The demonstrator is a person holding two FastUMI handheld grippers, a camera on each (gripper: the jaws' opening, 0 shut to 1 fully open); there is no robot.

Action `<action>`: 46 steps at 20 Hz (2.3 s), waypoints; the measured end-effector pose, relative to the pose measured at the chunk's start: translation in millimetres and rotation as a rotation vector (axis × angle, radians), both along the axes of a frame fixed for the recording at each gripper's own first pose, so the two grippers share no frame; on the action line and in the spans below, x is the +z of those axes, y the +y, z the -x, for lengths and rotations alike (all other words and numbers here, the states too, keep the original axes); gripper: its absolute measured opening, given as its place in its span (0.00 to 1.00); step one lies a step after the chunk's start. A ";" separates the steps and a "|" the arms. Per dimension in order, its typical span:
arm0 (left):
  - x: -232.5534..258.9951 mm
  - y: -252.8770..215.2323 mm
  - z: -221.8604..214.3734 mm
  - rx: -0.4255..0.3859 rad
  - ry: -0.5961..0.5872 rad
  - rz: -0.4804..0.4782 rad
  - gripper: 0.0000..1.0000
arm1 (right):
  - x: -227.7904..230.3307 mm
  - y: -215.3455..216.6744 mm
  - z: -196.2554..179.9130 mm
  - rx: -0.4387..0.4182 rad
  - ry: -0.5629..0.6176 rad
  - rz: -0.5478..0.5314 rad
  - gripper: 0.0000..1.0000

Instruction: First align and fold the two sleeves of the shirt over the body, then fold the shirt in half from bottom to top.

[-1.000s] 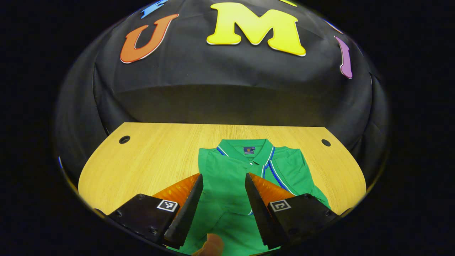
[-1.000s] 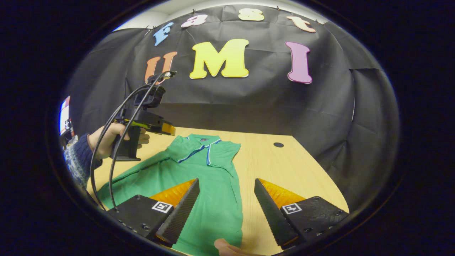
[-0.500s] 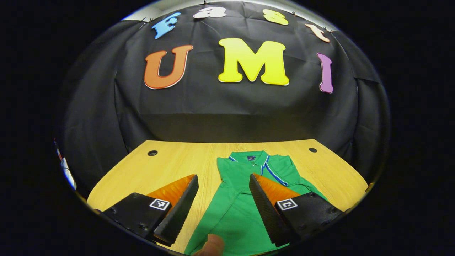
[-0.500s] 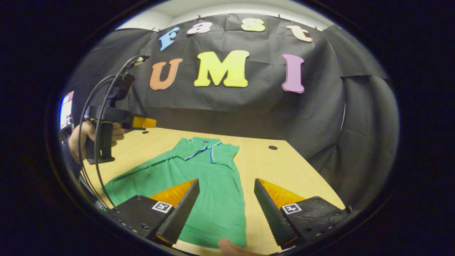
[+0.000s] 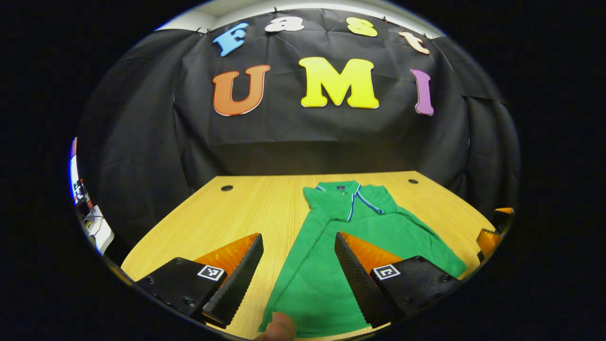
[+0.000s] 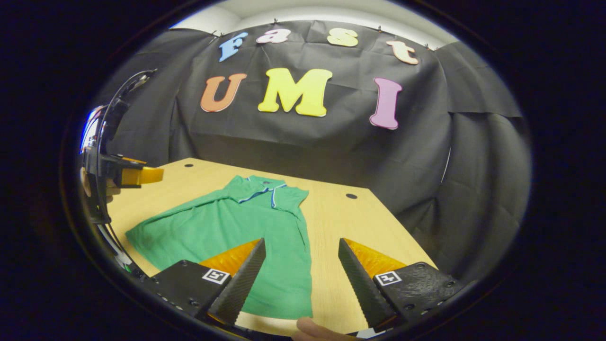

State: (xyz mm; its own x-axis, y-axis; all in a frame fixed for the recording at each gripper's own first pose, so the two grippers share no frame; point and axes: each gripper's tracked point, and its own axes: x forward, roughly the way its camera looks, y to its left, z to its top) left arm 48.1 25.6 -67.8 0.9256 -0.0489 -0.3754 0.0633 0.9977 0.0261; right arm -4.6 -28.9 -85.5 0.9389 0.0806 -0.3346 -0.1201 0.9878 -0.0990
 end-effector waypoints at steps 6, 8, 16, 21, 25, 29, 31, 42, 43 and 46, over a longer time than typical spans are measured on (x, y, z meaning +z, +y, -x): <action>-70.9 25.2 30.7 0.016 0.239 -0.026 0.99 | -43.6 -34.6 -15.5 -0.073 0.130 0.019 0.96; -90.7 32.5 46.1 0.015 0.333 -0.054 0.98 | -60.3 -28.3 -11.5 -0.031 0.184 0.007 0.96; -122.6 27.1 89.4 -0.005 0.554 -0.006 0.98 | -112.8 -31.5 8.0 -0.044 0.388 -0.074 0.97; -124.6 24.9 92.1 -0.010 0.574 0.014 0.97 | -118.8 -25.8 12.5 -0.052 0.443 -0.069 0.94; -125.4 22.2 93.3 -0.021 0.560 0.014 0.90 | -122.1 -11.5 23.3 -0.033 0.510 -0.077 0.94; -124.5 20.8 93.4 -0.037 0.543 0.009 0.85 | -121.7 -13.0 25.9 -0.077 0.575 -0.131 0.93; -124.1 20.5 93.6 -0.040 0.544 0.010 0.85 | -120.6 -12.4 26.2 -0.088 0.593 -0.161 0.92; -124.0 13.9 92.7 -0.060 0.499 0.015 0.54 | -123.7 -2.4 28.1 -0.044 0.604 -0.107 0.75; -123.9 11.5 91.0 -0.064 0.492 0.010 0.46 | -121.8 2.3 29.2 -0.030 0.596 -0.111 0.64; -124.1 9.2 86.3 -0.068 0.464 0.015 0.36 | -123.4 14.7 29.3 0.022 0.604 -0.163 0.24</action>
State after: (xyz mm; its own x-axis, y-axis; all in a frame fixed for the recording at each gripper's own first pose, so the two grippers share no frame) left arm -38.2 34.8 -191.8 0.6548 -0.1122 -0.7474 0.1299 0.9909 -0.0350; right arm -33.9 -14.2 -208.9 0.5852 0.1926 -0.7877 -0.1283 0.9811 0.1446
